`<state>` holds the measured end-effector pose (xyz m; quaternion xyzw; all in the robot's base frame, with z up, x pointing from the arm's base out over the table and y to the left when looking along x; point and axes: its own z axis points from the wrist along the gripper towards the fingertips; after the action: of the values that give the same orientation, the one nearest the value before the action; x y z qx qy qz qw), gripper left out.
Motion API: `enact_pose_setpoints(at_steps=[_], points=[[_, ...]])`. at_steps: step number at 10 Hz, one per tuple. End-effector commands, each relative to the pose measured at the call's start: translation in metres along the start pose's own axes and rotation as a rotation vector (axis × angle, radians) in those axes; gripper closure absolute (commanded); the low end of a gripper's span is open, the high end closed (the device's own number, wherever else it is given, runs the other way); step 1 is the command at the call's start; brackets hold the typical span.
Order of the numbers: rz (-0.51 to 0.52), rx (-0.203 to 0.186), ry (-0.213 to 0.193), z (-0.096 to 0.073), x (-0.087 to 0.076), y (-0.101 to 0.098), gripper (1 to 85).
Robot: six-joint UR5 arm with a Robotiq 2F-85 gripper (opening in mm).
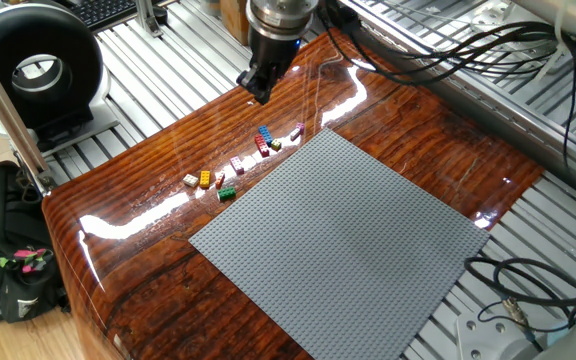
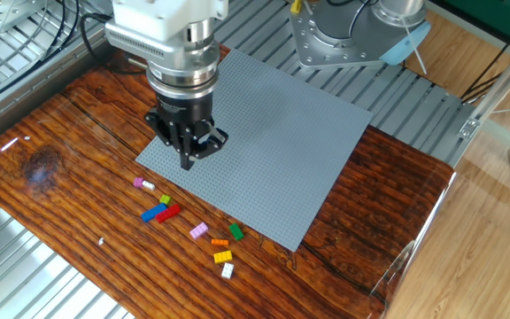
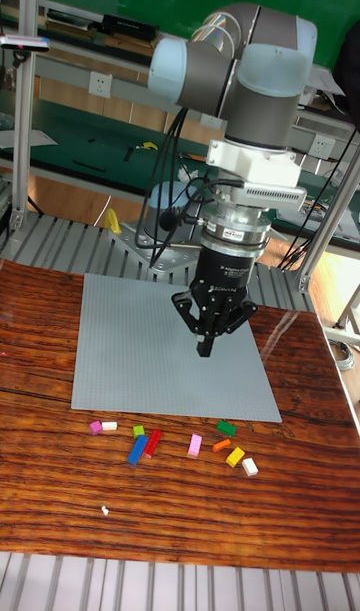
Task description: Build with small Lego blocks
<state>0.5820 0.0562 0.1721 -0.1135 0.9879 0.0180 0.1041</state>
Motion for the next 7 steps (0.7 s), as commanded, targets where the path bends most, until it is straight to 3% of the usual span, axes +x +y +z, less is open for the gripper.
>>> enact_pose_setpoints(at_steps=[1,3,5,7], points=[[-0.009,0.038,0.01,0.001,0.006,0.0,83.7],[0.043,-0.021,-0.026,0.001,-0.002,0.022,83.7],[0.015,0.048,0.017,-0.004,0.008,0.002,83.7],[-0.036,0.074,0.109,-0.014,0.029,-0.008,83.7]])
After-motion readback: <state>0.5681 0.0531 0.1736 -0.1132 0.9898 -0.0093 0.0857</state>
